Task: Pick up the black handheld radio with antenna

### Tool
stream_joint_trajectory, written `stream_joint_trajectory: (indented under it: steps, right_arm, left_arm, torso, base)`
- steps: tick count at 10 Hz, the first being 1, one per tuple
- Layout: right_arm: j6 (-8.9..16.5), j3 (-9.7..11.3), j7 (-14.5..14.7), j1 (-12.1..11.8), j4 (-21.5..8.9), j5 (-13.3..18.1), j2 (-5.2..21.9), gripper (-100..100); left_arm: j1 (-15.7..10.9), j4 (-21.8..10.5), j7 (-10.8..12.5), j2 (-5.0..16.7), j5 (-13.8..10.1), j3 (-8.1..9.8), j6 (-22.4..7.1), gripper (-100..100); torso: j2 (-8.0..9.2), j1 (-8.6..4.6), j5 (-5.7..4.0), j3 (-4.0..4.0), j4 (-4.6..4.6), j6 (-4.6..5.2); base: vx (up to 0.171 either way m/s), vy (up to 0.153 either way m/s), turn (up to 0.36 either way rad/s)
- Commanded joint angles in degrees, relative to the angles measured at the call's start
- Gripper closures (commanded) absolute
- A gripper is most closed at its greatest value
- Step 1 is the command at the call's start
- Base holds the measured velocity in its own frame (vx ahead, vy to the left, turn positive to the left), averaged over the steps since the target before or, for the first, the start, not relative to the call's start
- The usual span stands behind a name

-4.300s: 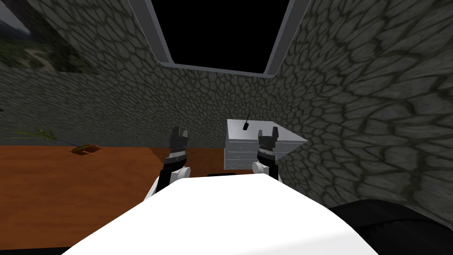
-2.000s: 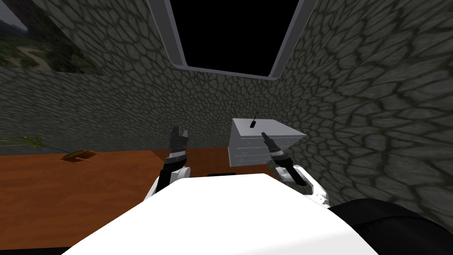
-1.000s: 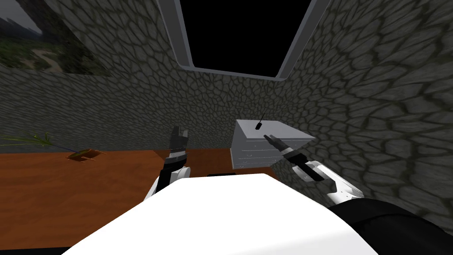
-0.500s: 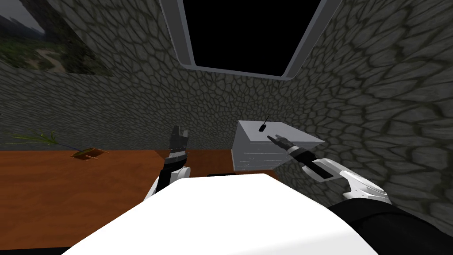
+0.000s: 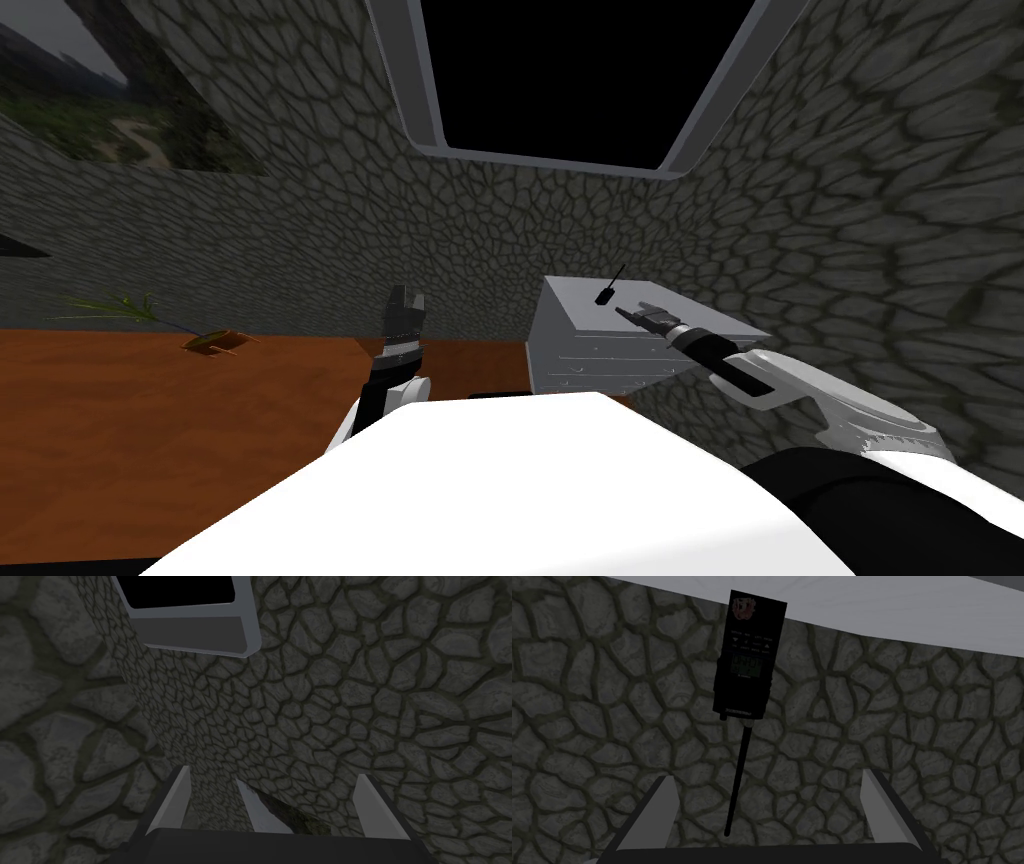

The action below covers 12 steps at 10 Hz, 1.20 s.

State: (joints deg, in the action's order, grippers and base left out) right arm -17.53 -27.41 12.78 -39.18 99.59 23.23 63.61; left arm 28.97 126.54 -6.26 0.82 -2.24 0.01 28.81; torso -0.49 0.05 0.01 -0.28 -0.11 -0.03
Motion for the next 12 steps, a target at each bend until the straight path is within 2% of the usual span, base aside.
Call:
stream_joint_trajectory:
  steps: [1, 4, 5, 6, 7, 8, 12]
  right_arm:
    - [2.0, -0.9, 0.3, -0.7, -0.9, 1.5, 2.5, -100]
    - [4.0, -2.2, 1.3, -1.6, -1.8, 4.0, 5.6, -100]
    - [3.5, -2.0, 1.0, -1.4, -2.0, 3.5, 5.1, -100]
    - [3.6, -2.0, 1.1, -1.4, -2.0, 3.6, 5.2, 0]
    - [3.6, -2.0, 1.1, -1.4, -2.0, 3.6, 5.2, -100]
    - [3.6, -2.0, 1.1, -1.4, -2.0, 3.6, 5.2, 100]
    - [3.6, -2.0, 1.1, -1.4, -2.0, 3.6, 5.2, 100]
  left_arm:
    - [0.0, 0.0, 0.0, 0.0, 0.0, 0.0, 0.0, 0]
    - [0.0, 0.0, 0.0, 0.0, 0.0, 0.0, 0.0, 0]
    - [0.0, 0.0, 0.0, 0.0, 0.0, 0.0, 0.0, 0]
    - [0.0, 0.0, 0.0, 0.0, 0.0, 0.0, 0.0, 0]
    - [0.0, 0.0, 0.0, 0.0, 0.0, 0.0, 0.0, 0]
    - [0.0, 0.0, 0.0, 0.0, 0.0, 0.0, 0.0, 0]
    - [0.0, 0.0, 0.0, 0.0, 0.0, 0.0, 0.0, 0]
  torso:
    - [0.0, 0.0, 0.0, 0.0, 0.0, 0.0]
    - [-0.1, -0.14, -0.03, -0.06, -0.02, -0.02]
    - [-0.22, -0.18, -0.05, -0.13, -0.05, -0.03]
    - [0.04, -0.11, -0.05, 0.0, -0.01, 0.02]
    - [0.29, -0.05, -0.03, 0.16, 0.06, 0.03]
    - [0.4, -0.03, -0.02, 0.23, 0.09, 0.03]
    - [0.49, -0.01, -0.02, 0.28, 0.11, 0.03]
  base:
    - [0.105, 0.015, 0.072]
    - [0.148, -0.025, 0.109]
    - [0.082, -0.02, 0.035]
    - [0.015, -0.004, -0.002]
    - [0.008, -0.002, 0.003]
    - [0.0, 0.0, 0.0]
    - [0.0, 0.0, 0.0]
